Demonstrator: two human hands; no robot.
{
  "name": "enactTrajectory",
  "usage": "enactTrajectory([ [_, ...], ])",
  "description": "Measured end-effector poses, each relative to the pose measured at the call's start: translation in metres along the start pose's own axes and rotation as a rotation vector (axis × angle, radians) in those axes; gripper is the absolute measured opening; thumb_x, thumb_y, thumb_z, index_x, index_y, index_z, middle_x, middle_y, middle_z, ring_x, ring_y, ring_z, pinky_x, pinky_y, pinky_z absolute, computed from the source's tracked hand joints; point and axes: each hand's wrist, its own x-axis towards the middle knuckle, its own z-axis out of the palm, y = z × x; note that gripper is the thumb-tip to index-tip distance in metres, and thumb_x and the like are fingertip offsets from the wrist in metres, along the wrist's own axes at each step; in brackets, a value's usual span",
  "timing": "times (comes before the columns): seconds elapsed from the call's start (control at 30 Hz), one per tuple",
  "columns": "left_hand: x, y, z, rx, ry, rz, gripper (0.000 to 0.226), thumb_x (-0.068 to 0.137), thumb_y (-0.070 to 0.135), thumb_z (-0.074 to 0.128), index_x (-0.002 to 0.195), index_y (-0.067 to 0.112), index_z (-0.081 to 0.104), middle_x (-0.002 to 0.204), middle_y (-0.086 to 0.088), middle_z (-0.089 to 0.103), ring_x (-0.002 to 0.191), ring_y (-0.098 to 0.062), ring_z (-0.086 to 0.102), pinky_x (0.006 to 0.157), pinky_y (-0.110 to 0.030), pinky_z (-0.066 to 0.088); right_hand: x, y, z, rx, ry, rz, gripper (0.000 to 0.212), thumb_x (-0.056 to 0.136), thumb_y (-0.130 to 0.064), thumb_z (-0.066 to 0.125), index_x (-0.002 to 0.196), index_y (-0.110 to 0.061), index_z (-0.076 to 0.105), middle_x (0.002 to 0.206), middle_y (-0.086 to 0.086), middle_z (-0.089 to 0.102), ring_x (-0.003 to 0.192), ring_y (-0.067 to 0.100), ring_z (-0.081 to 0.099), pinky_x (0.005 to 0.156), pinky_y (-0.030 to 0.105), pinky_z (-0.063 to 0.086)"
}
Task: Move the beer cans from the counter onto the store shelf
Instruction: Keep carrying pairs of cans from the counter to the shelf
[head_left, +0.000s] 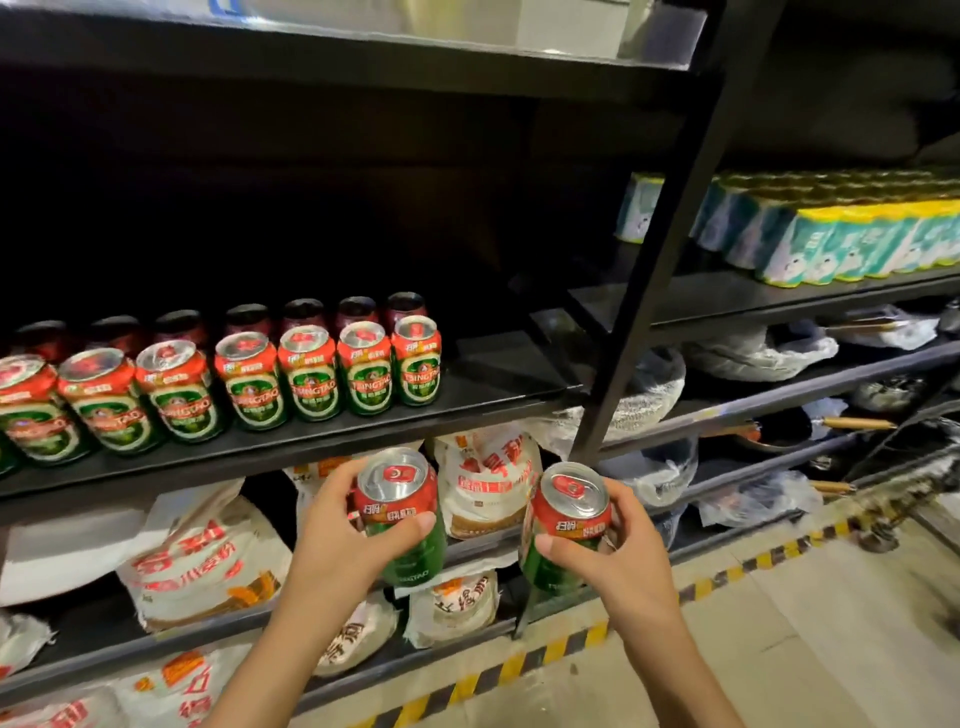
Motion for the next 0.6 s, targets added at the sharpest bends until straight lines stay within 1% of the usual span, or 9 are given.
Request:
enactTrajectory([
  [0.03, 0.013, 0.001, 0.006, 0.009, -0.009, 0.011, 0.056, 0.063, 0.019, 0.085, 0.108, 0.030, 0.055, 0.104, 0.005, 0.063, 0.092, -0.007, 0.061, 0.066, -0.015, 0.045, 0.011, 0.000, 0.000, 0.009, 0.006, -0.004, 0.060, 0.059, -0.004, 0.086, 0.105, -0.028, 0.057, 0.102, -0.006, 0.066, 0.085, -0.005, 0.063, 0.066, 0.007, 0.049],
  [0.07, 0.026, 0.003, 0.012, 0.018, -0.016, 0.018, 0.056, 0.064, 0.016, 0.084, 0.111, 0.029, 0.055, 0.106, 0.006, 0.062, 0.092, -0.005, 0.060, 0.066, -0.013, 0.044, 0.021, -0.001, -0.001, 0.014, 0.008, -0.007, 0.060, 0.058, -0.007, 0.088, 0.105, -0.028, 0.057, 0.102, -0.006, 0.067, 0.086, -0.003, 0.064, 0.067, 0.009, 0.049],
  [0.13, 0.047, 0.006, 0.026, 0.016, -0.022, 0.026, 0.058, 0.065, 0.017, 0.083, 0.113, 0.029, 0.054, 0.108, 0.009, 0.061, 0.092, -0.001, 0.059, 0.065, -0.010, 0.043, 0.040, -0.002, -0.002, 0.012, 0.009, -0.003, 0.063, 0.055, -0.016, 0.090, 0.106, -0.029, 0.057, 0.101, -0.007, 0.068, 0.088, -0.001, 0.065, 0.069, 0.012, 0.051],
  [0.17, 0.056, 0.008, 0.032, 0.008, -0.025, 0.034, 0.058, 0.064, 0.018, 0.083, 0.113, 0.030, 0.053, 0.107, 0.010, 0.061, 0.091, 0.002, 0.059, 0.065, -0.008, 0.044, 0.051, -0.003, -0.003, 0.015, 0.010, 0.004, 0.064, 0.054, -0.016, 0.091, 0.107, -0.029, 0.057, 0.101, -0.008, 0.068, 0.089, 0.000, 0.065, 0.070, 0.013, 0.051],
  [0.23, 0.075, 0.011, 0.047, -0.012, -0.029, 0.049, 0.058, 0.064, 0.018, 0.083, 0.113, 0.031, 0.054, 0.106, 0.011, 0.062, 0.089, 0.006, 0.059, 0.065, -0.007, 0.046, 0.076, -0.003, -0.004, 0.027, 0.006, 0.015, 0.063, 0.057, -0.008, 0.089, 0.106, -0.029, 0.057, 0.100, -0.008, 0.069, 0.088, 0.000, 0.066, 0.069, 0.013, 0.052],
  [0.33, 0.100, 0.015, 0.070, -0.058, -0.006, 0.063, 0.058, 0.064, 0.015, 0.083, 0.112, 0.030, 0.054, 0.105, 0.011, 0.062, 0.088, 0.006, 0.060, 0.067, -0.007, 0.048, 0.115, -0.003, -0.005, 0.040, -0.034, 0.009, 0.062, 0.059, -0.001, 0.085, 0.107, -0.028, 0.057, 0.100, -0.006, 0.069, 0.088, 0.001, 0.066, 0.070, 0.015, 0.053],
  [0.4, 0.118, 0.018, 0.087, -0.077, 0.022, 0.071, 0.058, 0.065, 0.016, 0.082, 0.112, 0.033, 0.053, 0.106, 0.012, 0.062, 0.091, 0.005, 0.060, 0.070, -0.009, 0.049, 0.142, -0.002, -0.006, 0.033, -0.063, -0.018, 0.062, 0.060, -0.001, 0.085, 0.106, -0.031, 0.058, 0.100, -0.009, 0.069, 0.089, 0.000, 0.066, 0.071, 0.016, 0.053],
  [0.5, 0.143, 0.022, 0.108, -0.086, 0.070, 0.082, 0.060, 0.066, 0.019, 0.082, 0.118, 0.029, 0.053, 0.110, 0.011, 0.062, 0.094, 0.003, 0.061, 0.075, -0.012, 0.051, 0.178, -0.006, -0.008, 0.014, -0.129, -0.063, 0.061, 0.062, -0.004, 0.085, 0.108, -0.034, 0.057, 0.102, -0.011, 0.068, 0.094, 0.001, 0.065, 0.075, 0.019, 0.052],
  [0.6, 0.167, 0.027, 0.127, -0.061, 0.129, 0.116, 0.059, 0.068, 0.021, 0.081, 0.118, 0.029, 0.052, 0.111, 0.011, 0.061, 0.097, 0.002, 0.060, 0.078, -0.013, 0.050, 0.214, -0.006, -0.010, 0.020, -0.179, -0.108, 0.059, 0.063, -0.001, 0.083, 0.107, -0.032, 0.057, 0.101, -0.010, 0.068, 0.093, 0.001, 0.065, 0.073, 0.014, 0.051],
])
